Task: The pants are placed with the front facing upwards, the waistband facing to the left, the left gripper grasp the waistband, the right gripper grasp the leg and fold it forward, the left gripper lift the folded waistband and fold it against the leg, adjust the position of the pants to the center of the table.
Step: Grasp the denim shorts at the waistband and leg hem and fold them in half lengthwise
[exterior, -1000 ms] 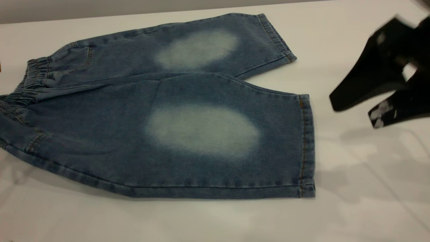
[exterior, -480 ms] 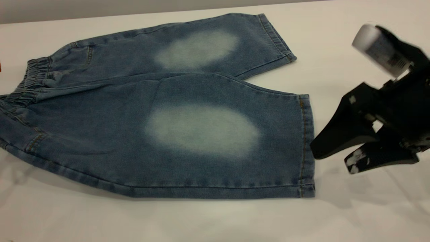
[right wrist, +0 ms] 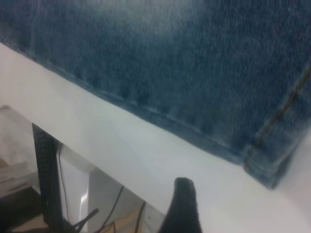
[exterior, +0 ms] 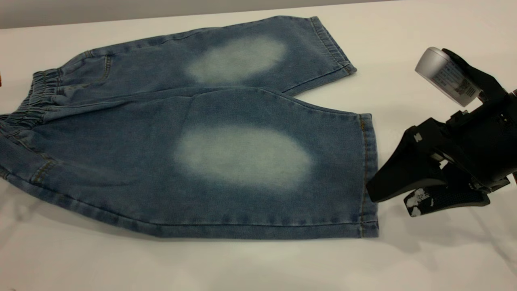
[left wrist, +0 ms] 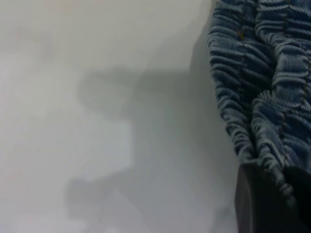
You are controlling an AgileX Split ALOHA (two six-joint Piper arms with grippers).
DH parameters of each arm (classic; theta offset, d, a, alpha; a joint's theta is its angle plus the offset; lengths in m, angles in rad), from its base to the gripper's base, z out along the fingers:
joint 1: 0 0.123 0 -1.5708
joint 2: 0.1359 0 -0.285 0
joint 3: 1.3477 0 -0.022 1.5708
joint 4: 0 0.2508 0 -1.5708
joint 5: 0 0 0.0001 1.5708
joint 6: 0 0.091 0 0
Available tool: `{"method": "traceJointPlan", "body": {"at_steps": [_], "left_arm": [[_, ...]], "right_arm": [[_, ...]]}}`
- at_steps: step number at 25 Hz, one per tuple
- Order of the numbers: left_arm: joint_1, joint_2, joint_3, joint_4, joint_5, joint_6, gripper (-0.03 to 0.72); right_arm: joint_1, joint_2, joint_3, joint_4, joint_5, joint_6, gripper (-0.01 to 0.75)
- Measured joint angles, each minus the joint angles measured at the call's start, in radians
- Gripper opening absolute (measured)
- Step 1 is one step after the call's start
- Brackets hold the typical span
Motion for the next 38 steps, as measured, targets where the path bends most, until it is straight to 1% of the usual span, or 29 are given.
{"method": "traceJointPlan", "body": {"at_steps": [5, 14, 24, 38], "left_arm": [[0.0, 0.0, 0.0, 0.0, 0.0, 0.0, 0.111], [0.0, 0.0, 0.0, 0.0, 0.0, 0.0, 0.111], [0.0, 0.0, 0.0, 0.0, 0.0, 0.0, 0.111], [0.0, 0.0, 0.0, 0.0, -0.001, 0.0, 0.111]], "right_arm": [[0.0, 0.0, 0.0, 0.031, -0.002, -0.038, 0.533], [0.0, 0.004, 0.001, 0.032, 0.004, -0.043, 0.533], [0.0, 0.092, 0.0, 0.075, 0.026, -0.105, 0.533], [0.001, 0.158, 0.0, 0.21, 0.145, -0.105, 0.533]]}}
